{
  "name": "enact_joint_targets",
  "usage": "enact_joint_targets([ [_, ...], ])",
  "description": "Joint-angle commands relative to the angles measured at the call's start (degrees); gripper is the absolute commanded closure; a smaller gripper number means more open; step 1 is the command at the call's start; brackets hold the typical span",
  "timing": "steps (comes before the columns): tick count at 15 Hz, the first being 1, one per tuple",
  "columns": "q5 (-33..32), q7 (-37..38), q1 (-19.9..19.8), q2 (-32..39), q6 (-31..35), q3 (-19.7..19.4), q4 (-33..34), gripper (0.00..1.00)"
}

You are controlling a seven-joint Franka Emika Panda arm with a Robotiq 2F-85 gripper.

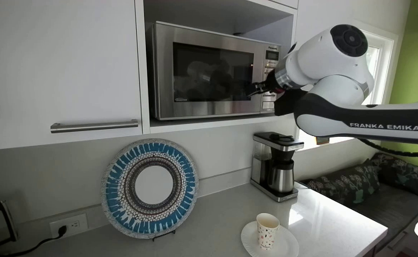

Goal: Close the door of the microwave

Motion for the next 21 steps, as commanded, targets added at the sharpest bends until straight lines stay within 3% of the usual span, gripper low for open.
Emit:
enact_joint_targets([
  [1,-1.66,0.54,3.30,0.69,-1.34,-2.57,0.10,0.00],
  [5,-1.68,0.39,4.76,1.02,-1.94,-3.57,0.03,0.00],
  [10,-5.04,0.02,4.54,-0.37,-9.66,-6.52,3.13,0.00],
  [13,-4.95,-0.99,7.99,1.10,-18.40,-9.51,6.21,0.00],
  [14,-3.03,-2.19,11.38,2.74,-21.66,-11.34,7.65,0.00],
  [15,-7.30,1.30,9.82,1.70,-17.54,-10.64,5.73,0.00],
  [17,-7.57,1.33,13.45,2.67,-20.89,-12.76,7.01,0.00],
  [21,-8.45,0.63,14.82,4.02,-20.25,-14.12,7.97,0.00],
])
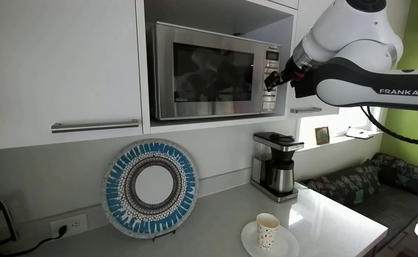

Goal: Close the door of the microwave

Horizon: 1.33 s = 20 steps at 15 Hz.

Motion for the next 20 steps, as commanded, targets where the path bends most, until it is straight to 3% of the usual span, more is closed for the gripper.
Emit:
enact_joint_targets([
  [1,-4.83,-2.13,6.16,3.02,1.23,-4.90,1.75,0.00],
  [4,-7.16,-6.65,9.18,4.86,-1.53,-7.90,5.01,0.00],
  [8,-13.58,-7.87,9.65,7.00,-10.89,-8.20,10.04,0.00],
  [14,-13.87,-12.99,17.38,13.06,-21.98,-10.39,17.92,0.00],
  [20,-19.87,-14.17,22.37,19.10,-25.57,-11.54,24.88,0.00],
])
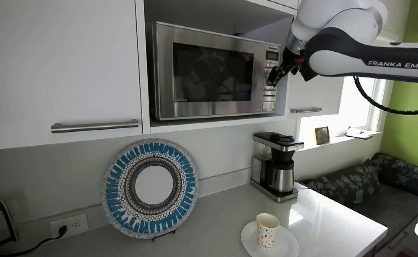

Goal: Close the door of the microwave

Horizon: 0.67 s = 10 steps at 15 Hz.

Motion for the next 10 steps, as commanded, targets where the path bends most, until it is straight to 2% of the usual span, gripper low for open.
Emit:
enact_joint_targets([
  [1,-3.54,-1.37,4.65,4.58,-2.84,-1.88,5.41,0.00],
  [2,-3.96,-1.60,5.48,5.30,-3.11,-2.27,6.03,0.05],
  [4,-4.98,-2.01,6.90,6.71,-3.75,-2.97,7.36,0.24],
  [7,-6.38,-2.60,8.77,8.54,-5.18,-4.05,9.32,0.45],
  [8,-6.94,-2.87,9.27,9.18,-5.57,-4.36,9.97,0.45],
  [10,-7.58,-3.41,10.36,10.19,-6.66,-4.88,11.25,0.34],
])
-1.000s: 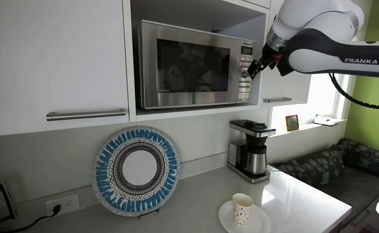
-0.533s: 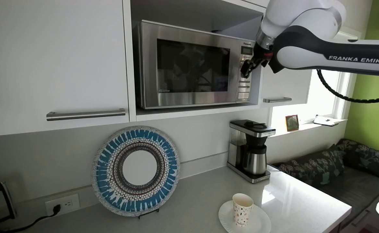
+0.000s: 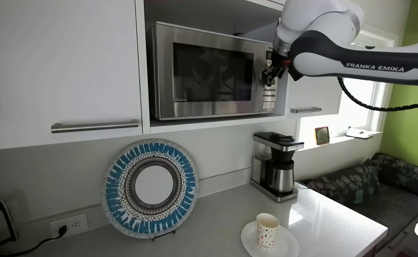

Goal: Close the door of the microwave

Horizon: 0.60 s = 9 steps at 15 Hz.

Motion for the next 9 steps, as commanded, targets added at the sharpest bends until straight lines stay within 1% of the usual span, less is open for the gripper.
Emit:
enact_joint_targets([
  [1,-2.50,-1.52,3.31,2.85,-3.16,-1.80,3.89,0.31],
  [2,-2.98,-1.83,3.72,3.22,-3.74,-2.02,4.45,0.27],
  [3,-3.45,-2.38,4.10,3.67,-4.47,-2.15,5.09,0.29],
  [5,-4.18,-3.31,4.81,4.42,-5.61,-2.57,6.07,0.30],
  [7,-4.98,-3.85,5.57,5.27,-7.33,-2.67,7.36,0.35],
  [9,-5.48,-4.32,6.31,6.09,-8.96,-2.81,8.38,0.44],
])
